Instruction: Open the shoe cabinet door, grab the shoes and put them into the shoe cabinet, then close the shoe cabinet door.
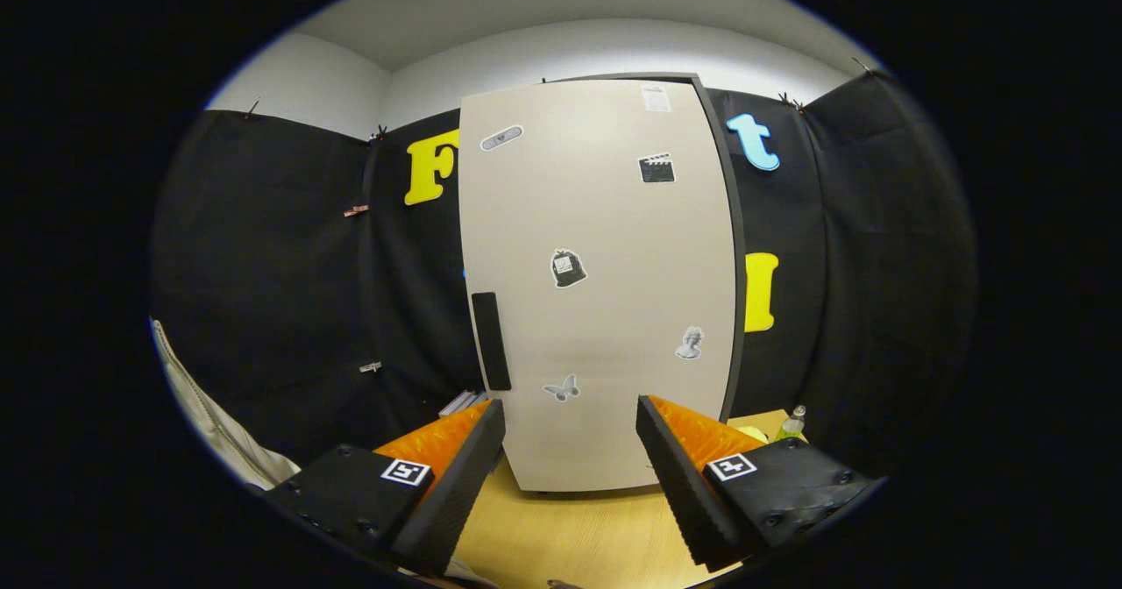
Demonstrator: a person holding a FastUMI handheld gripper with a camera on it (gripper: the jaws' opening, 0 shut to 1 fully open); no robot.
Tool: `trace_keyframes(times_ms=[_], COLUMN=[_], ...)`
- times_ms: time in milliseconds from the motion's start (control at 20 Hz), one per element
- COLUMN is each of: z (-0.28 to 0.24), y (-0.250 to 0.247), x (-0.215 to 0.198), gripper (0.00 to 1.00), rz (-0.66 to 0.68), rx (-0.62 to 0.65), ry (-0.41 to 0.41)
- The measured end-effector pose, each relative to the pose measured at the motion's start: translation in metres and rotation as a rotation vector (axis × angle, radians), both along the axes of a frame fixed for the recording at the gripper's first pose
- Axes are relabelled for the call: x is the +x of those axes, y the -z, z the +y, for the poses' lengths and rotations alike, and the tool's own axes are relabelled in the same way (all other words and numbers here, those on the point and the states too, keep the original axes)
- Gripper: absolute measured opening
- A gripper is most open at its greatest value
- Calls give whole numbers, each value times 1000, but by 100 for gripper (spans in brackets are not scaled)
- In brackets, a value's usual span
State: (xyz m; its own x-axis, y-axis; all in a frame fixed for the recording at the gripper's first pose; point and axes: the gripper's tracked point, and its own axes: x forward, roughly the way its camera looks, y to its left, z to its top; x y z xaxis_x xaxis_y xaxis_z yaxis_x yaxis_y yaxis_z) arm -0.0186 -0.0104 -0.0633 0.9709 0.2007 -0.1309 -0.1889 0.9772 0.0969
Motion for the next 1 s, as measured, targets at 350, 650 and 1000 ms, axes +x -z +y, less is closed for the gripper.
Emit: trace_keyframes(times_ms=[350,650,1000], z=[-2,-2,-2], y=[-2,-4,-2], x=[1,1,2], gripper=[98,98,98], rz=[-12,-21,-20], rx=[1,-7,-13], ry=[3,4,16])
